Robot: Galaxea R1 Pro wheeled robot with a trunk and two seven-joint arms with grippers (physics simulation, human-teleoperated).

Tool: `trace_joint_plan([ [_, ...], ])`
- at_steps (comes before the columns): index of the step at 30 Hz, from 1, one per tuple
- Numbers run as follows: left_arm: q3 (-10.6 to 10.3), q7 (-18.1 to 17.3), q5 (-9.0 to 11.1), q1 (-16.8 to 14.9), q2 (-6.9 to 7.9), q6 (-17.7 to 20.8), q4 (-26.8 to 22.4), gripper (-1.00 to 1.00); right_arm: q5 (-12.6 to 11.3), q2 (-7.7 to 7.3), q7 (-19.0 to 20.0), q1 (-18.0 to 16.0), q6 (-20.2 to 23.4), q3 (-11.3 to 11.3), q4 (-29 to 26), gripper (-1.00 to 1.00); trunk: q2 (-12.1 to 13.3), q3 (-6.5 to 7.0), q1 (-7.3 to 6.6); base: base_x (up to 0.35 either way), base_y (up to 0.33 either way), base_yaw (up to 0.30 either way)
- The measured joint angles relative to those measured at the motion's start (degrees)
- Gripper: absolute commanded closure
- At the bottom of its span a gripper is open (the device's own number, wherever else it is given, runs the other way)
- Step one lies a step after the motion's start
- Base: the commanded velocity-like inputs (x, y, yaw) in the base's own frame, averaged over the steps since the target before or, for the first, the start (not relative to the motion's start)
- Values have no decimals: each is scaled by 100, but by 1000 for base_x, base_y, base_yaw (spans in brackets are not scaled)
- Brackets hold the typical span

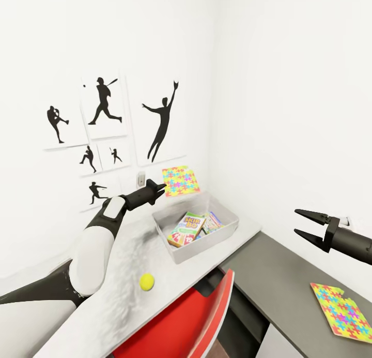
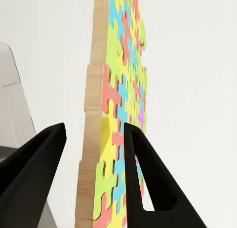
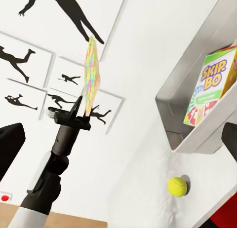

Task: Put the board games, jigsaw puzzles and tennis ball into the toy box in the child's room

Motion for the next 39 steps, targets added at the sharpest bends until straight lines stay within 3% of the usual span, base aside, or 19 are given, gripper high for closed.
trace_joint_plan([
  [15, -4, 20, 9, 7, 59, 60, 2, 100, -1, -3, 26, -9, 0, -3, -5, -100, 0, 0, 0, 1, 0, 0],
  [21, -11, 274, 1, 8, 59, 24, 141, 100, 3, -40, -54, -29, 0, 1, -7, -100, 0, 0, 0, 0, 0, 0],
  [31, -20, 594, -25, 30, 15, -182, 182, 100, -2, 8, -876, -269, 2, 28, 0, -100, 0, 0, 0, 0, 0, 0],
  [39, -20, 615, -56, 42, 50, -454, 707, 100, 1, 41, -1178, -1031, -5, 585, 0, -100, 0, 0, 1, 0, 0, 0],
])
